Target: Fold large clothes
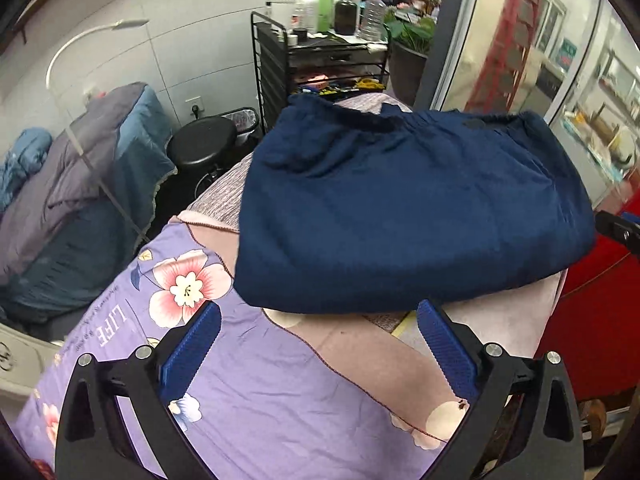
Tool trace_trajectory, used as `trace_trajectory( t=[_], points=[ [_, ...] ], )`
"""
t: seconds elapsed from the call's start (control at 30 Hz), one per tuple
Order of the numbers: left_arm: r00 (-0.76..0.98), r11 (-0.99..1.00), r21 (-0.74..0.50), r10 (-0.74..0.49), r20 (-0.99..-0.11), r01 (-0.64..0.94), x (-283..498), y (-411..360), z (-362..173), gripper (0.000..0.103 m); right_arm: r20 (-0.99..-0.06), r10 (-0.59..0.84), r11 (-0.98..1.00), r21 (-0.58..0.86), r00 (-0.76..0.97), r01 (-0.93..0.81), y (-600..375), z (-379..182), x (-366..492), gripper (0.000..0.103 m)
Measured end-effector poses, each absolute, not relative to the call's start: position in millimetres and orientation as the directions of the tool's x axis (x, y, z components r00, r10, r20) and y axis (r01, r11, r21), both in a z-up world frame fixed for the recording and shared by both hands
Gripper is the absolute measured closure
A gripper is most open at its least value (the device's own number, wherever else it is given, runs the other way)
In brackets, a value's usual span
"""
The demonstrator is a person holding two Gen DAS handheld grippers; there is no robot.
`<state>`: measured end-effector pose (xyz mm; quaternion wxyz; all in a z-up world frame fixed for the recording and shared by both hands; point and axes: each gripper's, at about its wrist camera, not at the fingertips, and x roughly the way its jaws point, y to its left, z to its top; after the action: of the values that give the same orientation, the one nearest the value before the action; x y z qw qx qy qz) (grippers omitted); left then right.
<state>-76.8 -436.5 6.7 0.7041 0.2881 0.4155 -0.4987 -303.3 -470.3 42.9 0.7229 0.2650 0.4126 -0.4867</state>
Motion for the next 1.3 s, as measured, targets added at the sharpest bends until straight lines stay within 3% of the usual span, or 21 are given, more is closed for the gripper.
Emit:
trace_trajectory(
  t=[0.17,0.63,1.3],
  points=[
    [0.113,0.317,-0.03,-0.423,-0.899,0.948,-94,-452,12,0.006,-0.865,-0.485,0.413,-0.101,0.125,0.905,-459,45,-286,0.009],
    [0.041,0.297,-0.077,-0.371,-0.928,0.952,-106,-451,-6,0.006,-0.886,-0.448,0.394,-0.075,0.12,0.916,-456,35,-290,0.009],
    [0.127,0.317,-0.006,-0.398,-0.909,0.948,-111,-449,2,0.006,-0.892,-0.436,0.406,-0.077,0.119,0.911,-452,31,-284,0.009]
  ],
)
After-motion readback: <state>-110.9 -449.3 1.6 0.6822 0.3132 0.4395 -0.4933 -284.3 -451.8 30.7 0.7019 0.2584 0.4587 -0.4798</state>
